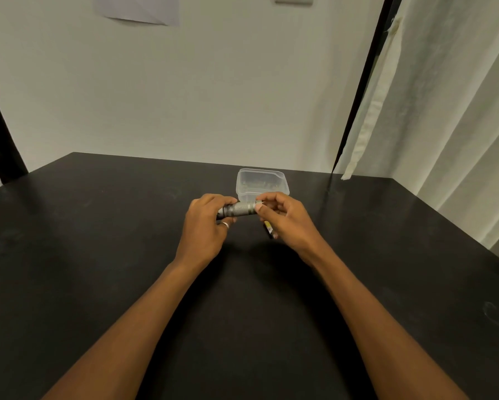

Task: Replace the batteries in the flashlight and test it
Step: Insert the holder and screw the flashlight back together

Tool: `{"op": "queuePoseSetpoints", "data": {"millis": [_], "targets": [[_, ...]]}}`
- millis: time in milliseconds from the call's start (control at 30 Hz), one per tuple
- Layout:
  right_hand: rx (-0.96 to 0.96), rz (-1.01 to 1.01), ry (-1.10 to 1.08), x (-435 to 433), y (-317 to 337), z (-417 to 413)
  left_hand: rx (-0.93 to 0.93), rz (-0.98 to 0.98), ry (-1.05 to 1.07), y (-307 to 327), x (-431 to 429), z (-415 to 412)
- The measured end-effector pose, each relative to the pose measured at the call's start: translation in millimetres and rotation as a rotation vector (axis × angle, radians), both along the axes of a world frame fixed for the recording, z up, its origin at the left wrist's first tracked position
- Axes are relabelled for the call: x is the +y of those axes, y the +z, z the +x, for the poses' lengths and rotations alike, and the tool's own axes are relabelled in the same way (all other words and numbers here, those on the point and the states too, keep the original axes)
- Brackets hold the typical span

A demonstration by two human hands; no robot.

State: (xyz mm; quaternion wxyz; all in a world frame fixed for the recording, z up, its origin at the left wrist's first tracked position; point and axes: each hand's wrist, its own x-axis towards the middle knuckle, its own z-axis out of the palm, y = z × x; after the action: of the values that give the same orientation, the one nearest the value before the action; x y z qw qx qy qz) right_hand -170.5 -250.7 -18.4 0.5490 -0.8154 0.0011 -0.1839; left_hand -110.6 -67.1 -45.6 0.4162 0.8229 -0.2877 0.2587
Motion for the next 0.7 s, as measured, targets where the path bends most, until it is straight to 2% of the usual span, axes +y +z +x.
{"op": "queuePoseSetpoints", "data": {"millis": [67, 233, 333, 433, 500, 700], "targets": [[-0.022, -0.008, 0.007, -1, -2, 2, 0.009, 0.010, 0.004, -1, 1, 1], [-0.021, -0.178, -0.153, 4, -7, 2, 0.001, 0.020, 0.000, -2, 1, 2], [-0.021, -0.141, -0.152, 3, -6, 2, 0.004, 0.020, -0.004, -1, 0, 1], [-0.015, 0.029, -0.027, 0, -4, 2, 0.008, 0.021, -0.004, -1, 0, 1], [-0.010, 0.071, 0.011, 0, -6, 2, 0.018, 0.018, 0.001, 0, 1, 0], [-0.015, -0.073, -0.200, 5, -14, 4, 0.008, 0.040, -0.020, 0, 0, -1]]}}
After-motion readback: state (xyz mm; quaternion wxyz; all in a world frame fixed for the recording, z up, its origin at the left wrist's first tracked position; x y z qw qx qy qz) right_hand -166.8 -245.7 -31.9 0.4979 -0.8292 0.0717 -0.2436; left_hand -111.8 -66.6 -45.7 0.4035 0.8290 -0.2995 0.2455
